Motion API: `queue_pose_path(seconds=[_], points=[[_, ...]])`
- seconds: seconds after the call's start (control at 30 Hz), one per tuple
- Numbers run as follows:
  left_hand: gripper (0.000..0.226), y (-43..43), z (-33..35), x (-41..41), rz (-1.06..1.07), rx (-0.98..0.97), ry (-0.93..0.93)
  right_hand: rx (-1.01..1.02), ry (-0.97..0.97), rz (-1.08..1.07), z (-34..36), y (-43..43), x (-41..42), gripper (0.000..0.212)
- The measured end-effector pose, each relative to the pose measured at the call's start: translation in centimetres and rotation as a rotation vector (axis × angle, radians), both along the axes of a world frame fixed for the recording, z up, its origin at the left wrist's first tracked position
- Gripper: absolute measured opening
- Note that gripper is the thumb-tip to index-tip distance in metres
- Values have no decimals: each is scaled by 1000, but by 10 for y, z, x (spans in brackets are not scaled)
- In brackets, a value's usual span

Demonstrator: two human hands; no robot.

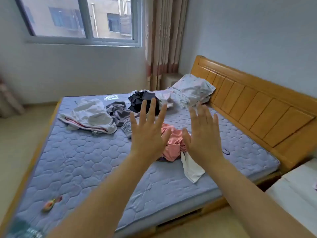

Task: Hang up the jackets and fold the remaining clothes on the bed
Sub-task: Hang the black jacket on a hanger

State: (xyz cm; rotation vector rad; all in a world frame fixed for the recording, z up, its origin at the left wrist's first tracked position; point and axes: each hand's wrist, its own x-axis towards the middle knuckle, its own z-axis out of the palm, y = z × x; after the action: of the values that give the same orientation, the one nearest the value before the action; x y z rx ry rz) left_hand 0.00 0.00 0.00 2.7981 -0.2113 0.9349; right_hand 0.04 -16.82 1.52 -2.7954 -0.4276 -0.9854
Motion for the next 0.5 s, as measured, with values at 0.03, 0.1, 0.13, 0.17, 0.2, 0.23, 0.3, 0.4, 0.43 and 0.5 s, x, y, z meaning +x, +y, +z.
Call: queue_pose_path(seconds=[0.03,0.1,0.13,0.17,0.2,0.23,0.3,0.4,0.43,0.5], points=[[68,14,-9,-8,48,5,49,15,41,30,-8,13,-2,60],[69,45,-27,-24,123,23,66,11,96,79,-20,44,-10,60],[69,65,-38,-34,163,47,76,8,135,102,-27,61,-15,61],[69,84,-45,-47,192,51,89,7,161,129,-33,81,-21,62],[69,103,-50,-60,222,60,110,2,194,164,-38,103,-28,64],[69,123,-53,-74,253,57,123,-2,208,191,-42,125,-36,64],[68,167,-59,-102,295,16,160,7,230,254,-49,175,-56,63],[68,239,-65,-151,370,-33,202,14,259,328,-59,258,-94,62],[69,266,-67,-168,400,-39,206,14,257,349,-62,287,-107,62],[70,324,-70,-203,452,-47,194,12,267,388,-68,350,-135,62]])
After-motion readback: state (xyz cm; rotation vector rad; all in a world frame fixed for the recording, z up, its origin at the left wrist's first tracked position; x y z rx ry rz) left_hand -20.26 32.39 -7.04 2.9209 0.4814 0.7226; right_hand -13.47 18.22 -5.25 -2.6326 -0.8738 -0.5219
